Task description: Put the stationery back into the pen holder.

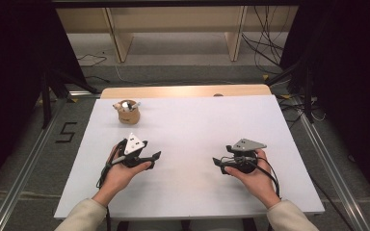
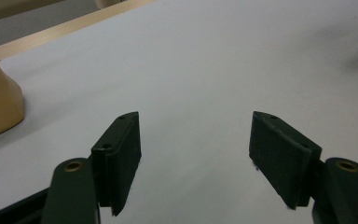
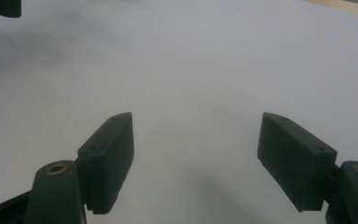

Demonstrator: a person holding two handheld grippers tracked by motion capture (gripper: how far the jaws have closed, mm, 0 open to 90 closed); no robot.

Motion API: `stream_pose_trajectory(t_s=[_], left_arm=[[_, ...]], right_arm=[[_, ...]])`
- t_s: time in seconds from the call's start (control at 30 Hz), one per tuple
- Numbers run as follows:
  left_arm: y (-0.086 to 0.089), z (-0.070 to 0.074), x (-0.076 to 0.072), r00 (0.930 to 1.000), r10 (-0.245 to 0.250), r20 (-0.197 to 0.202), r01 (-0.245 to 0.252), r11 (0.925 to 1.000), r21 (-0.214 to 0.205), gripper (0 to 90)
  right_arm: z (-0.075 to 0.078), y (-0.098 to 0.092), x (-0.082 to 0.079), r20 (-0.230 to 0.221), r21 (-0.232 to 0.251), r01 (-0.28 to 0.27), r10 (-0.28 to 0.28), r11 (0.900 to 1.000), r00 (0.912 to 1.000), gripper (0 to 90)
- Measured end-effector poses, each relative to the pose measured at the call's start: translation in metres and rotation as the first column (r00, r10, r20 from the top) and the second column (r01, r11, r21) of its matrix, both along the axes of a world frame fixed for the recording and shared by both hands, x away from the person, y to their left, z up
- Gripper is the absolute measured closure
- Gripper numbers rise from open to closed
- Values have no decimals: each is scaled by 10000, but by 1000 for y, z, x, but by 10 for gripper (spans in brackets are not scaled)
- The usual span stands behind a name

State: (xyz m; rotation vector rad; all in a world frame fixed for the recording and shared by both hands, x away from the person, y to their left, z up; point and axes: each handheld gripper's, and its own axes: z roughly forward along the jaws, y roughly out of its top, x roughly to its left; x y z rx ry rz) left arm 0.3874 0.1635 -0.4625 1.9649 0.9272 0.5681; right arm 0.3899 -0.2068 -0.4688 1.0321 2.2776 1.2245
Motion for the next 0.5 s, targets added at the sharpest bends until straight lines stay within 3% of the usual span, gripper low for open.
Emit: stream_pose_trajectory(t_s=[0.5], left_arm=[[14,-16,-17,9991,64,-419,-58,9999,128,296]], right_arm=[[-2,-3,-4,24,-25,-47,47,10000,10000,272]])
